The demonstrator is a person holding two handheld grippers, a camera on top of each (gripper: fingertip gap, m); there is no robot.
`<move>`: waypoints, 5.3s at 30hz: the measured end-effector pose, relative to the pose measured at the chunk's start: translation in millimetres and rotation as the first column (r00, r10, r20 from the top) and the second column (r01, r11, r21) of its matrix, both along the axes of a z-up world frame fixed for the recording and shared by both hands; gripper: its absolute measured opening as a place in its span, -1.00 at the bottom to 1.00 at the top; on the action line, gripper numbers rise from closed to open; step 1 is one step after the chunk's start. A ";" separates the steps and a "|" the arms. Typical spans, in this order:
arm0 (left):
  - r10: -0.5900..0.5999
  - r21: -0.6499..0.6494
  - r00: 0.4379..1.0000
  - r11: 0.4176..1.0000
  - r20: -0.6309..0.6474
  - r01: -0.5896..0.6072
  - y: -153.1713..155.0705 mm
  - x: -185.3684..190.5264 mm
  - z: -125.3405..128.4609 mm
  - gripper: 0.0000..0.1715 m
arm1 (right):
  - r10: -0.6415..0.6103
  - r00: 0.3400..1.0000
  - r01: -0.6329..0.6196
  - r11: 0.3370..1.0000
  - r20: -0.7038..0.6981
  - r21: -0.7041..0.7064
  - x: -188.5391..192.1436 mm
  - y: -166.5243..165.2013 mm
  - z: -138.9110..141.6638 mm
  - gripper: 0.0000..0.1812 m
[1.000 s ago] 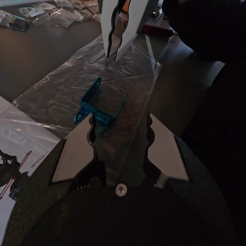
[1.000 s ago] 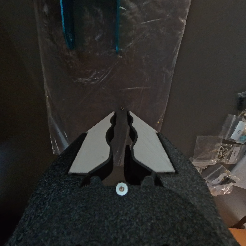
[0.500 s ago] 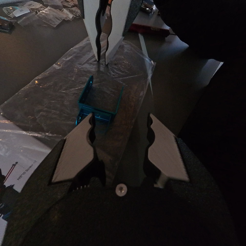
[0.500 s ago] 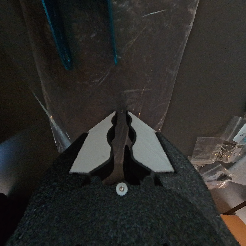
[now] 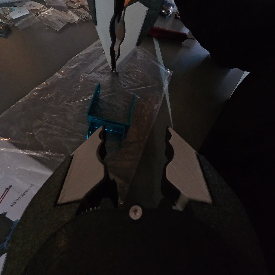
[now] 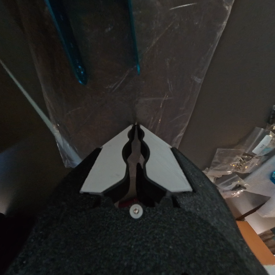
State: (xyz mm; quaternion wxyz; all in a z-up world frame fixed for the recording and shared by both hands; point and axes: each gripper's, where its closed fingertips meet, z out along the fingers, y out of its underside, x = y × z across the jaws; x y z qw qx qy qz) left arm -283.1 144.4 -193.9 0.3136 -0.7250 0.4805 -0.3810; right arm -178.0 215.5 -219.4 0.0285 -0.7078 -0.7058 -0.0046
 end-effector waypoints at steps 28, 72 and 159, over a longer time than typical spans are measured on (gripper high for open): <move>0.011 0.006 1.000 1.000 0.027 -0.011 0.2 -2.4 3.5 -0.07 | -0.003 1.000 0.003 0.999 -0.011 -0.032 -0.4 1.3 -0.7 -0.98; 0.015 -0.008 0.999 1.000 0.047 -0.015 0.6 -3.6 5.3 -0.07 | -0.076 0.993 0.076 0.997 -0.091 -0.012 -1.2 28.9 0.1 -0.89; 0.029 -0.056 0.998 0.998 0.061 -0.026 3.8 -4.8 5.4 -0.06 | 0.036 0.989 -0.033 0.999 -0.143 0.023 -7.6 40.0 3.8 -0.94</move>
